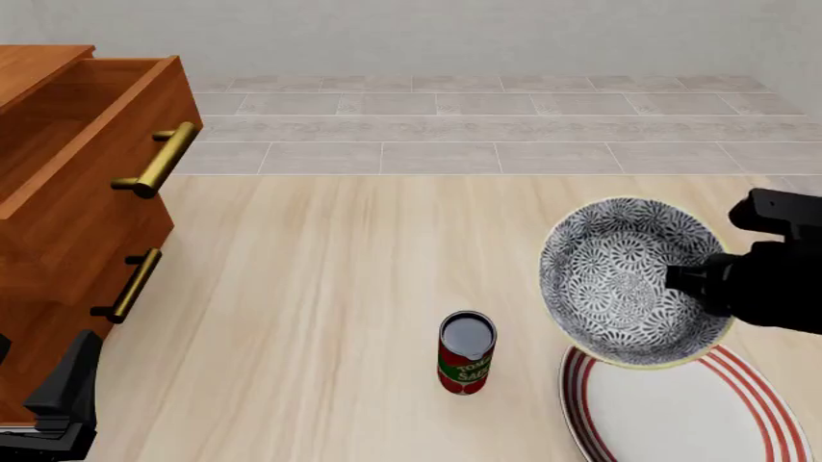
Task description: Put the bowl on the plate.
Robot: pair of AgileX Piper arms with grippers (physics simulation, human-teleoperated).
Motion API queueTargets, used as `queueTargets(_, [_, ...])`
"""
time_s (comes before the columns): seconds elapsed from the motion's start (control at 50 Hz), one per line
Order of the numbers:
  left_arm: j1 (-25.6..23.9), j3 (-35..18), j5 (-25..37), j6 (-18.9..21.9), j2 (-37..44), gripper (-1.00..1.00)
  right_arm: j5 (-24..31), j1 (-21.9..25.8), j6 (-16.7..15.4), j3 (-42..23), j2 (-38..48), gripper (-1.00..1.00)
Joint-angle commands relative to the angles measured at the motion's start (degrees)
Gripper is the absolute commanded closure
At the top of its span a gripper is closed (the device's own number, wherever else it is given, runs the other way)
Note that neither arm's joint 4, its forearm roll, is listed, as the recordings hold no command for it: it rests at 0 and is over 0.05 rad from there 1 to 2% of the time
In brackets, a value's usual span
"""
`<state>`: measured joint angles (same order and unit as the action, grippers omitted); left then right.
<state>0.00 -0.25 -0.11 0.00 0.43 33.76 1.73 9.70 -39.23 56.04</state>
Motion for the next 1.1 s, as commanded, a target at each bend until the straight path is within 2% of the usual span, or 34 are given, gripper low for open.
queueTargets(0.02, [0.0,0.0,0.0,0.0,0.0,-1.00,2.6,-2.2,-0.3,1.8,-3.3,1.00])
queueTargets(0.34, [0.0,0.0,0.0,0.0,0.0,-1.00,5.2,-6.0,-0.9,5.0,-6.8,1.00])
queueTargets(0.44, [0.0,0.0,0.0,0.0,0.0,-1.00,3.9,-6.6,-0.7,7.8,-6.9,1.00])
queueTargets(0.64, [0.0,0.0,0.0,0.0,0.0,-1.00,5.9,-8.4,-0.8,8.6,-9.1,1.00])
queueTargets(0.76, [0.0,0.0,0.0,0.0,0.0,-1.00,4.3,-8.7,0.0,12.3,-9.4,1.00])
queueTargets(1.1, [0.0,0.0,0.0,0.0,0.0,-1.00,3.5,-11.3,0.4,16.7,-11.0,1.00])
